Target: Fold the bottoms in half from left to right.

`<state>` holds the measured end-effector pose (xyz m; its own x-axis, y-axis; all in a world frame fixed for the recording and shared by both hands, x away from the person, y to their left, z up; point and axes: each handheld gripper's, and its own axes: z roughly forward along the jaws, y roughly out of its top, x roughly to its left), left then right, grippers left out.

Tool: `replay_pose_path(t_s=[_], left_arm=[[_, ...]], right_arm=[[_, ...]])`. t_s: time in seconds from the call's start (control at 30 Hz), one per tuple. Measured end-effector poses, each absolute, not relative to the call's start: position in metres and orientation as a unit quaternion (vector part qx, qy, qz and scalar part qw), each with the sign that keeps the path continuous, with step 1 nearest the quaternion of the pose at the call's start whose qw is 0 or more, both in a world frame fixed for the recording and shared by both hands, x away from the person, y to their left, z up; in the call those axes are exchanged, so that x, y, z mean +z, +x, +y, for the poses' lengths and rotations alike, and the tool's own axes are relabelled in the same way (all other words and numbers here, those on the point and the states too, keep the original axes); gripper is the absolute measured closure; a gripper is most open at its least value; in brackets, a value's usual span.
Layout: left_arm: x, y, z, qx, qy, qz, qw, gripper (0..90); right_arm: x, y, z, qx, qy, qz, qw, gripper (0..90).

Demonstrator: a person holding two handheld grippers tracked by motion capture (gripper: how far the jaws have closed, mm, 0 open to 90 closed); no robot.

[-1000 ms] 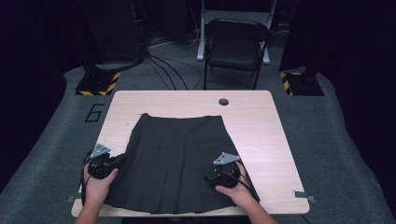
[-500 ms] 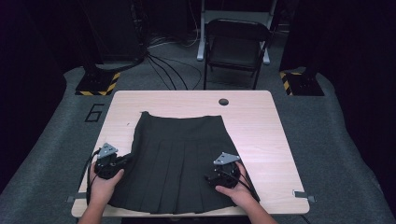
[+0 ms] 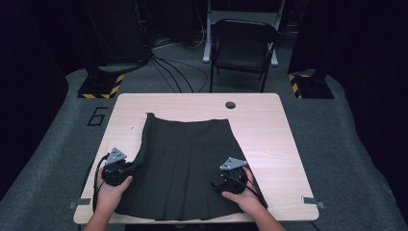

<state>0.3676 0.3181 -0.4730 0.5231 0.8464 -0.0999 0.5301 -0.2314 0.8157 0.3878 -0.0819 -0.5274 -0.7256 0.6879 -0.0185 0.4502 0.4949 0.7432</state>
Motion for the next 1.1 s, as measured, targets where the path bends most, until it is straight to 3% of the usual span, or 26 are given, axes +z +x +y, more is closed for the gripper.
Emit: replay_pose_path(t_s=[1.1], left_arm=[[-0.475, 0.357, 0.256, 0.157, 0.810, 0.378, 0.420, 86.7]], right_arm=[[-0.527, 0.388, -0.082, 0.375, 0.335, 0.850, 0.159, 13.8]])
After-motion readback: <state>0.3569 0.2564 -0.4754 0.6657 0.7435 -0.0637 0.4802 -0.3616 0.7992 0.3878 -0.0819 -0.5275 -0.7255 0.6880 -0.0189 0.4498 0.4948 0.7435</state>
